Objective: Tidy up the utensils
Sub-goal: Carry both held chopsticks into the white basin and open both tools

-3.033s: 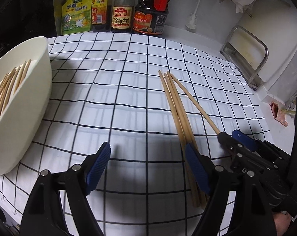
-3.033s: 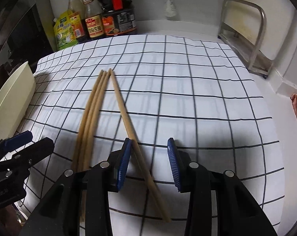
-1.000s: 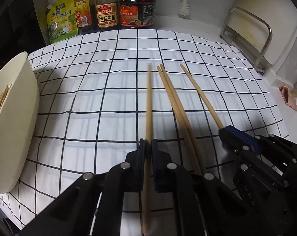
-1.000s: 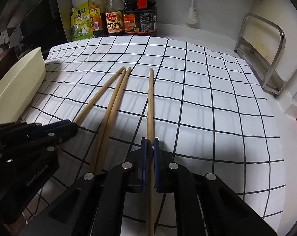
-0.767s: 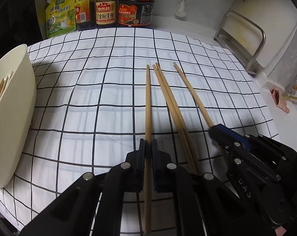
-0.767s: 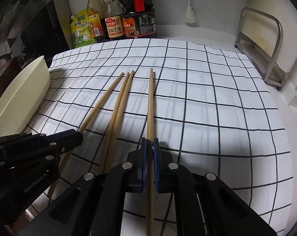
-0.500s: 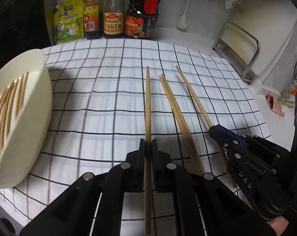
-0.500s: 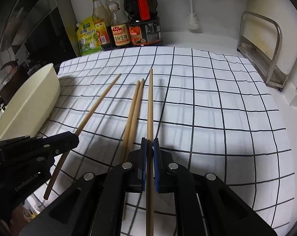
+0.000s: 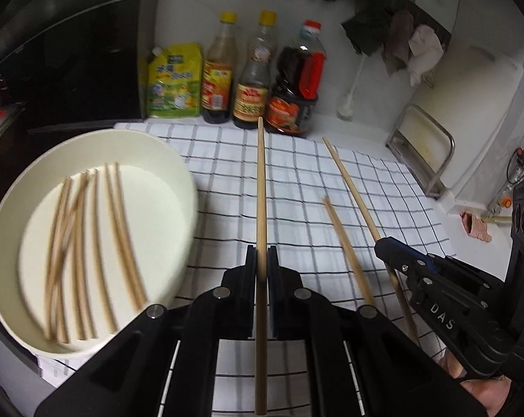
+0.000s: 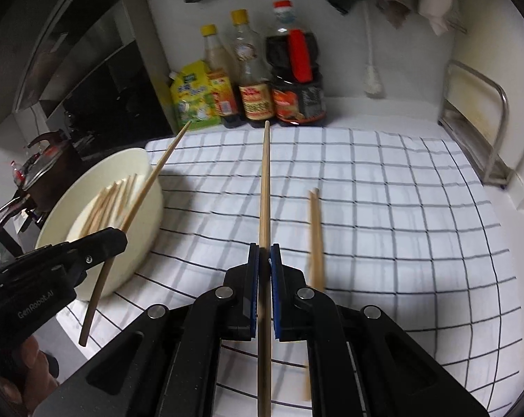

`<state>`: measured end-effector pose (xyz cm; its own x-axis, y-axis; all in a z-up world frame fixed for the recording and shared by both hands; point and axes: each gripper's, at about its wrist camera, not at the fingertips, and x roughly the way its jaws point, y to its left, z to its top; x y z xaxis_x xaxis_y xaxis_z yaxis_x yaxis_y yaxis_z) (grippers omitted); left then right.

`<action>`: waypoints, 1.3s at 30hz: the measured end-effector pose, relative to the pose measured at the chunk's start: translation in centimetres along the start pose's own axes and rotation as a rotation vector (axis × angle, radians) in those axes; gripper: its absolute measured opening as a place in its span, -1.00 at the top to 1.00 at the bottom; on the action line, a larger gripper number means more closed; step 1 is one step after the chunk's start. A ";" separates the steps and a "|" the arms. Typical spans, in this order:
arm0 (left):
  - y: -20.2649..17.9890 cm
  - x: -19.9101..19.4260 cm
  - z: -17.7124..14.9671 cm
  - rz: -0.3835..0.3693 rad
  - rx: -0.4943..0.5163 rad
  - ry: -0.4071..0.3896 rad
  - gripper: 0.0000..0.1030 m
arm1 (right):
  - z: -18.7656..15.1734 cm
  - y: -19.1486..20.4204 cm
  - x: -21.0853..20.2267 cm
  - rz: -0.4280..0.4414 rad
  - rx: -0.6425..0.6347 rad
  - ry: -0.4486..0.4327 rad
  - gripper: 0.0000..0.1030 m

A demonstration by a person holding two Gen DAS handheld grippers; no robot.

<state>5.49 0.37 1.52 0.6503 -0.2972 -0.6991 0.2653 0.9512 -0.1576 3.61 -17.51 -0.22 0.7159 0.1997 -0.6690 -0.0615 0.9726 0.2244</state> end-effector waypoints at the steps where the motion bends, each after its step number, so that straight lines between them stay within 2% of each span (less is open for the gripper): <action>1: 0.8 -0.5 0.2 0.012 -0.004 -0.012 0.86 | 0.5 1.2 0.1 0.012 -0.013 -0.006 0.88; 11: 11.0 -2.6 1.1 0.115 -0.117 -0.043 0.86 | 4.4 11.4 4.1 0.147 -0.120 0.013 0.88; 18: 16.8 -1.7 1.6 0.159 -0.184 -0.023 0.86 | 5.7 17.6 8.6 0.223 -0.182 0.081 0.88; 27: 19.5 0.6 0.9 0.153 -0.220 0.036 0.86 | 4.4 20.3 12.8 0.221 -0.205 0.194 0.87; 32: 20.0 1.4 0.5 0.153 -0.251 0.062 0.86 | 4.0 20.2 13.2 0.216 -0.196 0.208 0.87; 34: 20.1 1.4 0.5 0.157 -0.263 0.061 0.77 | 3.9 20.0 13.0 0.209 -0.193 0.206 0.87; 36: 20.2 1.1 0.4 0.168 -0.269 0.050 0.45 | 4.0 19.7 12.6 0.199 -0.189 0.198 0.82; 37: 20.2 0.8 0.4 0.173 -0.273 0.044 0.38 | 4.0 19.6 12.3 0.195 -0.183 0.192 0.80; 39: 20.3 0.4 0.5 0.178 -0.281 0.030 0.01 | 4.1 19.3 12.1 0.192 -0.177 0.188 0.76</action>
<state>11.47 19.53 -1.63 0.6465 -0.1259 -0.7524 -0.0600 0.9749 -0.2146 13.92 3.19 -1.13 0.5399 0.3839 -0.7491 -0.3146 0.9175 0.2435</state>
